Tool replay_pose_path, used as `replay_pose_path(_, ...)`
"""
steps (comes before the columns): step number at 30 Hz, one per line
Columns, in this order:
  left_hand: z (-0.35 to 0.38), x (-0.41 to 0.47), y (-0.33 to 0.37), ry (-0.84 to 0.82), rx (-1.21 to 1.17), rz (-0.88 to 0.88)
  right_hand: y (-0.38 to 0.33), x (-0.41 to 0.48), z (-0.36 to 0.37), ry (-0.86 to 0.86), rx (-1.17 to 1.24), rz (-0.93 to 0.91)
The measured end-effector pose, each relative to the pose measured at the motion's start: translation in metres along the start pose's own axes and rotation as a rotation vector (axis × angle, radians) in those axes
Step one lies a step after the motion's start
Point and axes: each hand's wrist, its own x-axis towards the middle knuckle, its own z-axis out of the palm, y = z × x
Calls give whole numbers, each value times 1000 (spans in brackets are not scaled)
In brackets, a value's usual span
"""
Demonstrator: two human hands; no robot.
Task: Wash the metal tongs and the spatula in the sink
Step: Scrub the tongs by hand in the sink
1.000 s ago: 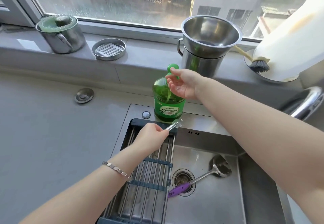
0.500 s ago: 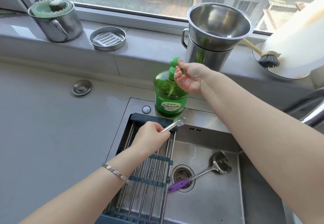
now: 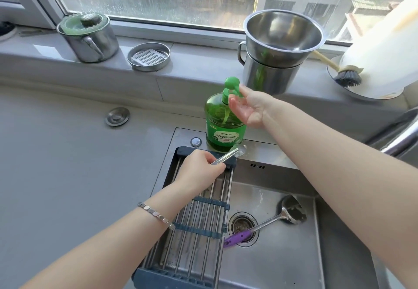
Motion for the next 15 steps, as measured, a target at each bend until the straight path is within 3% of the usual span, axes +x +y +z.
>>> replay_pose_path(2,-2,-5,4,13,10,25,14,-13,-13,22,-18,-88)
replay_pose_path(4,-3,-12,8,19,21,60,36,-30,-31,71,-195,-238)
replay_pose_path(6,0,-23,15,13,40,115,71,-51,-58,55,-625,-482)
replay_pose_path(8,7,-37,20,-16,13,185,106,-74,-83,-111,-1204,-783)
replay_pose_path(10,14,-49,23,-28,-37,240,121,-78,-112,-226,-1654,-965)
replay_pose_path(13,21,-63,25,-89,-69,260,109,-81,-141,-14,-1765,-996)
replay_pose_path(15,26,-69,26,-90,-70,280,111,-89,-143,33,-1770,-1023)
